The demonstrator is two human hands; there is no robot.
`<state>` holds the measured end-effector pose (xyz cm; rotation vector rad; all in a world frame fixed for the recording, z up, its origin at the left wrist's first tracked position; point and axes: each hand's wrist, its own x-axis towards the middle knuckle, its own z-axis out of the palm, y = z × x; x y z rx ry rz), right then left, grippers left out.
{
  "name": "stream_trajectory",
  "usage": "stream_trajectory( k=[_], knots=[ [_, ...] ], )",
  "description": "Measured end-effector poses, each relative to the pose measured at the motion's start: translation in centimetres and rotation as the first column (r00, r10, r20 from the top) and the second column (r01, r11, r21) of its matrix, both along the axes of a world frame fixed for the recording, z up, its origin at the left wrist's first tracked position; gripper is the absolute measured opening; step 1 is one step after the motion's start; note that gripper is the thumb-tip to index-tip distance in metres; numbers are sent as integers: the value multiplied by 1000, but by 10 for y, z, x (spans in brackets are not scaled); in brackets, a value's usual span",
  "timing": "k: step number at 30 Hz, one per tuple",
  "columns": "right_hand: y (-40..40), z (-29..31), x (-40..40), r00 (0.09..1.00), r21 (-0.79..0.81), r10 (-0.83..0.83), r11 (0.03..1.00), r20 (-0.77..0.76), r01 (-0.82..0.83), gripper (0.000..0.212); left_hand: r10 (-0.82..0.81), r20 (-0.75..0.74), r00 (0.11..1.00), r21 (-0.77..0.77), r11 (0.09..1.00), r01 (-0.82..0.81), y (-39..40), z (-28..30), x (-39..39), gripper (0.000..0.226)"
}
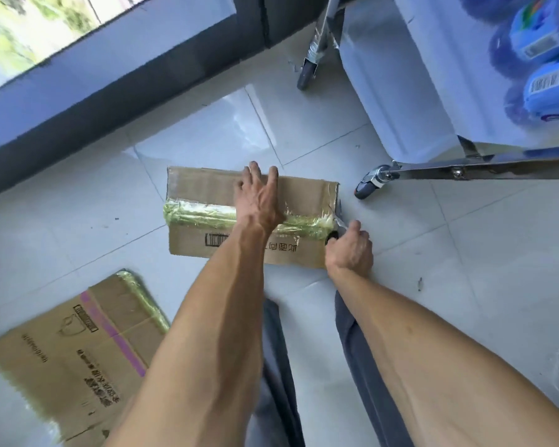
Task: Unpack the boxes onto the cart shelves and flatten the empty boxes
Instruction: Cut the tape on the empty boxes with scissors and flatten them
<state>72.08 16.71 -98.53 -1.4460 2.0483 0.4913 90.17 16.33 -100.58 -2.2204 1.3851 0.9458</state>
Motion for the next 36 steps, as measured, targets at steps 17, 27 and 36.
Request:
stream_trajectory(
  k=[17, 27, 36],
  knots=[
    [88, -20, 33, 920, -124, -369, 927, -132, 354, 28, -416, -122, 901, -162, 904, 395, -4, -26, -13, 77],
    [68, -27, 20, 970, -126, -240, 964, -29, 235, 27, -158, 325, 932, -481, 821, 307, -69, 1, 46, 29],
    [77, -19, 32, 950, -178, -312, 935, 1, 307, 32, -207, -120, 971, 198, 953, 228, -61, -24, 61, 60]
  ],
)
